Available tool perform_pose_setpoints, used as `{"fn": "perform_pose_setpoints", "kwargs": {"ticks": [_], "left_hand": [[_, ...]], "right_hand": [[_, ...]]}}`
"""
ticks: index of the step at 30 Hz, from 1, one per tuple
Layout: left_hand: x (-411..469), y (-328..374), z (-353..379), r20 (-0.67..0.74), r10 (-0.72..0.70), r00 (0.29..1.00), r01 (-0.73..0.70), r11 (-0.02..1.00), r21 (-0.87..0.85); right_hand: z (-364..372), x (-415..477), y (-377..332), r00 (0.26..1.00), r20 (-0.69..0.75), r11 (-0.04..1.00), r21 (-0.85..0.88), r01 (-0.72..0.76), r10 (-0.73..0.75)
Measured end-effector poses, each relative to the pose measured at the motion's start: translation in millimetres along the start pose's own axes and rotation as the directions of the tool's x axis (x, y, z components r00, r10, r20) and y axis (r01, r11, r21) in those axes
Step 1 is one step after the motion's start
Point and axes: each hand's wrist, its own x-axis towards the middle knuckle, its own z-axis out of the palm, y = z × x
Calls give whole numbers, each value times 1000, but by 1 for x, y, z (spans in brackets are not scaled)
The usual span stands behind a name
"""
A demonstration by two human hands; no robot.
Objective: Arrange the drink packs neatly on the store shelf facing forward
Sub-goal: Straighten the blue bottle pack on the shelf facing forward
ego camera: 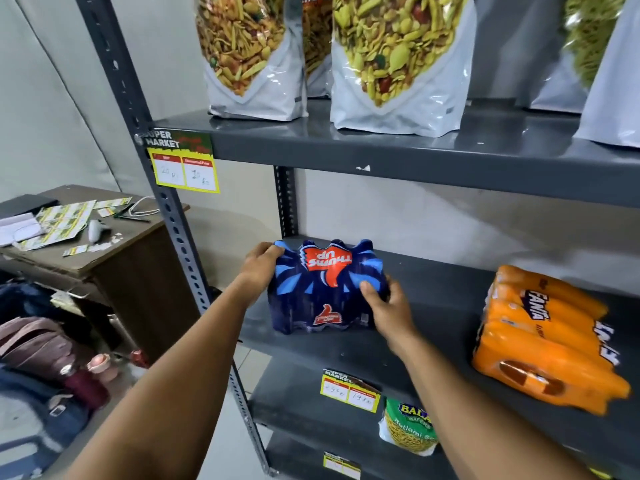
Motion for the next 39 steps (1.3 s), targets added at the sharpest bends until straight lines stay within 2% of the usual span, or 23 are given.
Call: {"fn": "perform_pose_setpoints", "kwargs": {"ticks": [2, 5, 7, 8, 9, 11, 12, 13, 16, 17, 21, 24, 27, 29, 33, 36, 39], "left_hand": [[-15, -3, -6, -12, 66, 998, -63, 978, 201], [-48, 0, -15, -5, 117, 993, -99, 860, 501], [-67, 4, -14, 15, 135, 991, -117, 790, 602], [-75, 7, -13, 43, 122, 992, -123, 789, 602], [-81, 10, -14, 74, 75, 994, -103, 836, 540], [-90, 16, -16, 210, -89, 974, 28, 961, 275], [-91, 19, -20, 250, -125, 960, 84, 982, 170], [-87, 19, -23, 239, -105, 965, 74, 988, 138], [-58, 21, -23, 51, 40, 998, -53, 955, 293], [-47, 23, -22, 38, 64, 997, -73, 944, 323], [-16, 40, -11, 94, 43, 995, -72, 940, 333], [2, 46, -2, 144, 66, 987, -111, 937, 332], [13, 42, 5, 207, 48, 977, -118, 934, 338], [15, 37, 6, 188, 80, 979, -147, 915, 376], [9, 32, -11, 73, 123, 990, -142, 809, 571], [0, 30, -37, 38, 122, 992, -116, 740, 662], [-13, 31, -51, 47, 121, 991, -113, 625, 773]], "right_hand": [[0, 15, -7, 999, -32, 993, -117, 28, -32], [10, 38, -29, 989, -132, 946, -323, 16, -62], [21, 52, -45, 996, -59, 876, -481, 33, -70], [27, 58, -53, 999, 1, 857, -514, 33, -38], [33, 62, -61, 997, 70, 874, -486, 16, 21], [39, 66, -76, 963, 222, 922, -383, -56, 151], [41, 67, -83, 935, 299, 928, -365, -74, 193], [41, 66, -89, 912, 353, 922, -382, -62, 207], [39, 57, -103, 904, 407, 919, -392, 44, 130], [38, 52, -107, 898, 426, 914, -399, 75, 112], [32, 30, -110, 875, 465, 878, -465, 113, 134], [26, 9, -99, 921, 364, 903, -427, 37, 135], [24, -8, -74, 959, 264, 955, -298, -17, 99], [26, -15, -61, 975, 213, 968, -252, -12, 67], [32, -10, -55, 985, 168, 973, -217, 79, -43], [38, 4, -56, 977, 212, 986, -154, 59, -25], [46, 16, -58, 961, 277, 996, -79, 40, -17]]}}
